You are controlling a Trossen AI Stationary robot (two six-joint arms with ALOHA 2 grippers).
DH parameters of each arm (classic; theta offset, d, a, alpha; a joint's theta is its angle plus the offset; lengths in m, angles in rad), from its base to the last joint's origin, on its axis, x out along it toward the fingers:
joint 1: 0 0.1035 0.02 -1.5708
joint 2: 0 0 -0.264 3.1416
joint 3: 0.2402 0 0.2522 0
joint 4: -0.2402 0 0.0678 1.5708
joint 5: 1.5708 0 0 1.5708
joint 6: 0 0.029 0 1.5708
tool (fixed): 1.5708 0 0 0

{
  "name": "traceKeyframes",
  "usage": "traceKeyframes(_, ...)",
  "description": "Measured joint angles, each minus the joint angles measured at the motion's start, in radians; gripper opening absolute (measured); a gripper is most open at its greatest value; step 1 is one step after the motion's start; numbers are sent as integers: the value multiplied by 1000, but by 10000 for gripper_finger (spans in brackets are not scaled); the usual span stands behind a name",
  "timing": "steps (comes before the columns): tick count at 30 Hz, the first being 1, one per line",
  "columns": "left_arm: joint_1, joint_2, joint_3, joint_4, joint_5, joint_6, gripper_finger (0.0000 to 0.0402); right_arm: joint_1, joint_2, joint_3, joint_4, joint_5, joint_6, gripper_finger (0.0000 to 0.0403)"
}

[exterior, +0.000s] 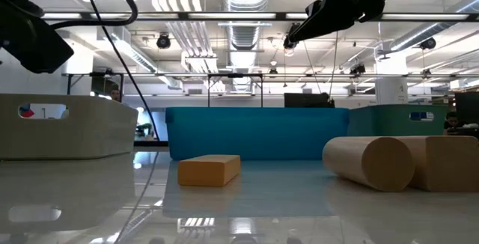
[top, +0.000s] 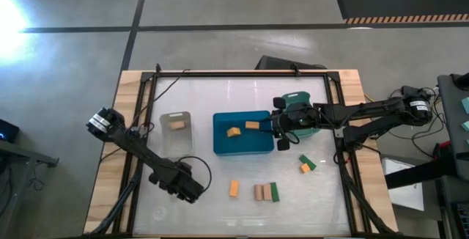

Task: Sort & place blocks by color
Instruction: Put the brown block into the gray bin

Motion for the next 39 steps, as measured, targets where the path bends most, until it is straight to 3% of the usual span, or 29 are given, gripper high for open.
traceKeyframes(8, -7, 0, -44, 6, -17, -2, 232, 0, 0, 0, -1, 0, 0, 139)
traceKeyframes(19, -8, 12, -76, 63, -46, 5, 234, 0, 0, 0, -1, 0, 0, 139)
traceKeyframes(24, -13, 13, -96, 71, -46, 4, 208, 0, 0, 0, -1, 0, 0, 139)
traceKeyframes(34, -14, 11, -121, 103, -33, 5, 120, 0, 0, 0, -4, 0, -1, 139)
traceKeyframes(39, -15, -4, -103, 94, -35, 71, 116, 0, 0, 0, -5, 0, -1, 139)
